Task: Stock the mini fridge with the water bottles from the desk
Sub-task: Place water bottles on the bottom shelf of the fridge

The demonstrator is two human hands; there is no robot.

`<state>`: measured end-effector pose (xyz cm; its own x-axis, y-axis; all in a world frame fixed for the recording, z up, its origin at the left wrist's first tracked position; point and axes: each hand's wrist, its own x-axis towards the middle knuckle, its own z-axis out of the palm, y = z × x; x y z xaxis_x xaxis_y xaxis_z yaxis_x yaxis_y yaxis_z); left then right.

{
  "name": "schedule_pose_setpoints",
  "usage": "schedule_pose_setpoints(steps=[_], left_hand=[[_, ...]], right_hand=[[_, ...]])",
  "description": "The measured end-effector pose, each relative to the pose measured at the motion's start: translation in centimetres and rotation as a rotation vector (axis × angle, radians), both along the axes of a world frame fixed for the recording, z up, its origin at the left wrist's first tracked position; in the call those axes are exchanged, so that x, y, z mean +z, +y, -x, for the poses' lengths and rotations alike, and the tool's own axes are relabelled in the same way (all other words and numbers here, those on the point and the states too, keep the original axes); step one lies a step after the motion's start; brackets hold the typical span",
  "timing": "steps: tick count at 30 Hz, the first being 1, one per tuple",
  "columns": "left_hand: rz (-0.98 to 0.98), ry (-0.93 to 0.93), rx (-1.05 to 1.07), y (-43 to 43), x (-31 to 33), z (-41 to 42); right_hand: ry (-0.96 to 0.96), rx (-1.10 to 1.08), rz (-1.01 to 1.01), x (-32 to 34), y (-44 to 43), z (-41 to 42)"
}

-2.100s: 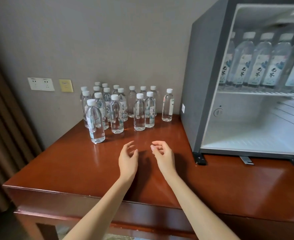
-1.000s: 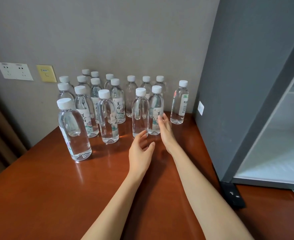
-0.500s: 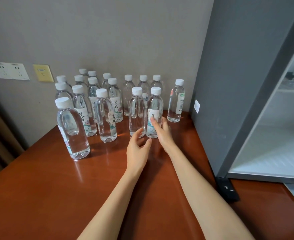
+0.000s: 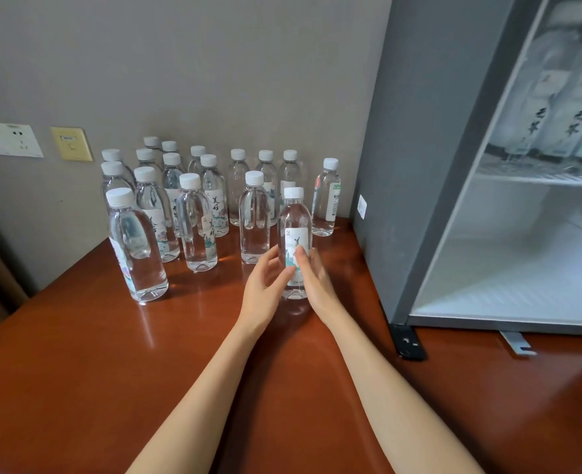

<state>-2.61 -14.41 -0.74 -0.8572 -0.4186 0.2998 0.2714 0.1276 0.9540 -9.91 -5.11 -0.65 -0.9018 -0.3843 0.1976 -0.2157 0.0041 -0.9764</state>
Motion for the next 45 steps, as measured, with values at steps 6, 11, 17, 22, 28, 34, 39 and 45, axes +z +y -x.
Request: schedule_pose_setpoints(steps=[6, 11, 17, 22, 28, 34, 39, 45], left_hand=[[0.036, -0.005, -0.035, 1.1, 0.2, -2.4], [-0.037, 0.005, -0.057, 2.1, 0.2, -4.6], [-0.08, -0.013, -0.055, 3.4, 0.2, -6.7], [-0.059, 0.025, -0.086, 5.1, 0.3, -8.5], [-0.076, 0.104, -0.139, 7.9, 0.7, -10.0], [-0.045, 0.155, -0.17, 11.4, 0.7, -10.5], [0.01, 0.172, -0.204, 15.9, 0.8, -10.2], [0.113, 0.2, -0.296, 22.2, 0.9, -9.0]], right_hand=[[-0.02, 0.01, -0.005, 0.1, 2.2, -2.8], [-0.05, 0.045, -0.014, 0.2, 3.8, -5.1], [-0.064, 0.091, -0.004, 0.1, 5.7, -7.2], [-0.079, 0.094, 0.012, 0.1, 7.2, -8.8], [-0.033, 0.047, 0.079, 0.4, 9.6, -10.4], [0.018, -0.009, 0.168, 0.5, 12.9, -11.4], [0.101, -0.175, 0.243, 0.3, 16.8, -11.3], [0.172, -0.364, 0.238, 0.1, 22.8, -10.2]])
